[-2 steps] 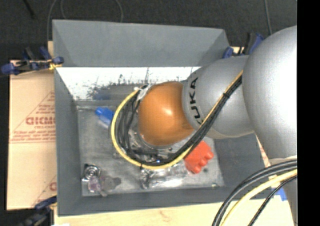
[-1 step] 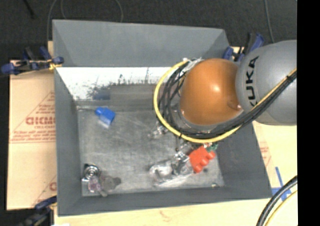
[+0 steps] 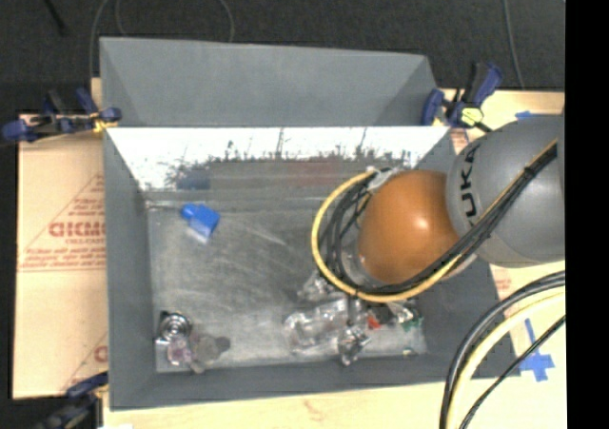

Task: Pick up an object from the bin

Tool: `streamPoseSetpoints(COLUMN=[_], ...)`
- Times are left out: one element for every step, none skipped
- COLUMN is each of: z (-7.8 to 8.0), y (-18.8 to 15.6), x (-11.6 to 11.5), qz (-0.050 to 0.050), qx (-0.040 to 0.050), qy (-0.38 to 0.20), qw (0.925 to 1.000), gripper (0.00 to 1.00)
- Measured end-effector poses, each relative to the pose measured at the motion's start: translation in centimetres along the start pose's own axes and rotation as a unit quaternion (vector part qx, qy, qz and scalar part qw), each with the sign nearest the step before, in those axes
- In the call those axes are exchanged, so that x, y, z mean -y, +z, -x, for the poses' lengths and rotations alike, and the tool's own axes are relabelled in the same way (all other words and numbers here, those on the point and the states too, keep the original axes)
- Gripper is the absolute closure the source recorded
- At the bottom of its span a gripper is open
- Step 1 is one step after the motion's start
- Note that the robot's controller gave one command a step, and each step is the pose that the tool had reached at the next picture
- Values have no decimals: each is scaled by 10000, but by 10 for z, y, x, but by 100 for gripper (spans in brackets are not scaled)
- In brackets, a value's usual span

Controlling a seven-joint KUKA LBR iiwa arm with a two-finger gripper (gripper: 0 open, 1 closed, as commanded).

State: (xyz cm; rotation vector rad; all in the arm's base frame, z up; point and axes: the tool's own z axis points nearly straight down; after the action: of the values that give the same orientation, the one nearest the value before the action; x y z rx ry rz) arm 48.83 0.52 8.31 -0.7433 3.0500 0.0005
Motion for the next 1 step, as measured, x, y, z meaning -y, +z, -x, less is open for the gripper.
streamPoseSetpoints(z=[2], y=[-5], x=[-1], qz=[-1], qx=[6], qy=[3], qw=[10000], gripper=[100])
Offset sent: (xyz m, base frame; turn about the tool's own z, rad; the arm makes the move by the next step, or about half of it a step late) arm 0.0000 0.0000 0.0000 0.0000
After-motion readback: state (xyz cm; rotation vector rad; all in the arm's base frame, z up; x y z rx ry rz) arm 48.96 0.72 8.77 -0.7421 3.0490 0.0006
